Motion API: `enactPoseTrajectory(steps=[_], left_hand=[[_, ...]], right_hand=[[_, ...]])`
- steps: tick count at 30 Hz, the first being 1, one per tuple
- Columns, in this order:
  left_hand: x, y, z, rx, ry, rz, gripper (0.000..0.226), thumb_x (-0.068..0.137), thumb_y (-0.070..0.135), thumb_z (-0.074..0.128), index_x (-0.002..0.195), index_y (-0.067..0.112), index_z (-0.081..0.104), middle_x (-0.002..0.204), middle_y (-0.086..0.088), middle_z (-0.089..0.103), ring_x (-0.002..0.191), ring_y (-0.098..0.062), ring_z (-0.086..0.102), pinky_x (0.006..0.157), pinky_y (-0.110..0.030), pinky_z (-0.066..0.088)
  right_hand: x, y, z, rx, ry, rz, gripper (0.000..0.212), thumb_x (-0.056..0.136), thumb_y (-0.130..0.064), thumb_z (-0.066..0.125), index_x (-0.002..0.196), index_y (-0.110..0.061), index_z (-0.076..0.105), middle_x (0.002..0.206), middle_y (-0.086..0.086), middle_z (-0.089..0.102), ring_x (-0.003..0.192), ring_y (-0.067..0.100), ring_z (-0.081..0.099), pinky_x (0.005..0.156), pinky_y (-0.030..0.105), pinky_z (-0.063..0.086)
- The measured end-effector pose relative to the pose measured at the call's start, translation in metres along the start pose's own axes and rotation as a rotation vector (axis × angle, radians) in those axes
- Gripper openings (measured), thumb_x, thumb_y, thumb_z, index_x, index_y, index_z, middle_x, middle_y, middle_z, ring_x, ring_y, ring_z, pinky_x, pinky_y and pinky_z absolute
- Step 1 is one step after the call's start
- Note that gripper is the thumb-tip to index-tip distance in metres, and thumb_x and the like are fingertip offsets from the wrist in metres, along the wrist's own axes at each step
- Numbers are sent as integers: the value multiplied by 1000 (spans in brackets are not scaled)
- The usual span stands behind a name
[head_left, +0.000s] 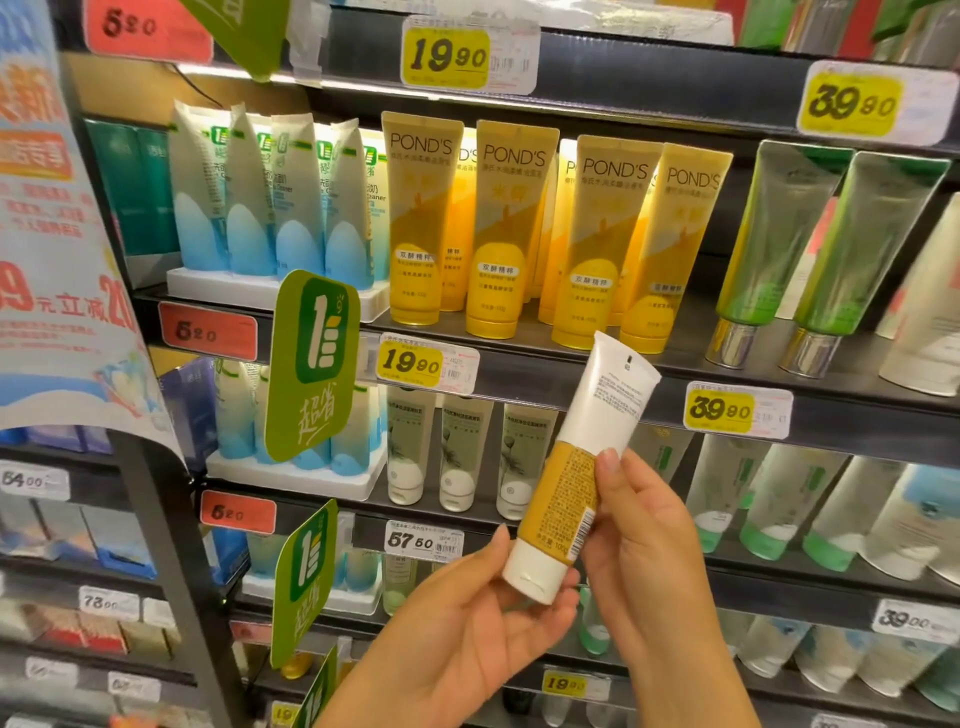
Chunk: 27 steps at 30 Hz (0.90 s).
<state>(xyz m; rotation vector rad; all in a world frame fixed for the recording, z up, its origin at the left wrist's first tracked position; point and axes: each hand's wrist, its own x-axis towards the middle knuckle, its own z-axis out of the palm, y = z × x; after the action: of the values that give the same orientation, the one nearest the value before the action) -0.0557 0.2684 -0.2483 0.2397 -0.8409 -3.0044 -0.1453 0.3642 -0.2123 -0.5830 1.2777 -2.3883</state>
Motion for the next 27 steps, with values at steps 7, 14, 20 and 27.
enactPoseTrajectory(steps=[7, 14, 20, 27], left_hand=[[2, -7, 3, 58, -18, 38, 25, 76, 9, 59, 90, -9, 71, 91, -32, 67, 75, -35, 69, 62, -38, 60], [4, -8, 4, 105, 68, 119, 37, 69, -3, 62, 107, -7, 60, 94, -27, 67, 74, -33, 68, 65, -41, 59], [3, -13, 7, 143, 98, 102, 27, 66, -10, 71, 92, -6, 69, 90, -26, 67, 74, -32, 69, 65, -39, 59], [1, -13, 12, -20, 42, -23, 33, 68, 12, 65, 88, -13, 70, 95, -33, 65, 72, -39, 68, 62, -42, 60]], right_hand=[[0, -1, -6, 20, 29, 7, 45, 74, -23, 62, 114, -4, 58, 82, 13, 71, 65, 16, 67, 54, 27, 55], [-3, 0, -9, -120, 1, 12, 49, 66, -36, 67, 106, -8, 64, 82, 9, 68, 70, 15, 64, 59, 25, 55], [-3, 0, -10, -233, 20, -7, 35, 60, -42, 69, 85, -17, 74, 80, 6, 73, 73, 13, 68, 60, 26, 57], [-4, -4, -10, -56, -14, -4, 35, 76, -30, 58, 101, -7, 68, 101, 10, 73, 87, 20, 71, 62, 28, 57]])
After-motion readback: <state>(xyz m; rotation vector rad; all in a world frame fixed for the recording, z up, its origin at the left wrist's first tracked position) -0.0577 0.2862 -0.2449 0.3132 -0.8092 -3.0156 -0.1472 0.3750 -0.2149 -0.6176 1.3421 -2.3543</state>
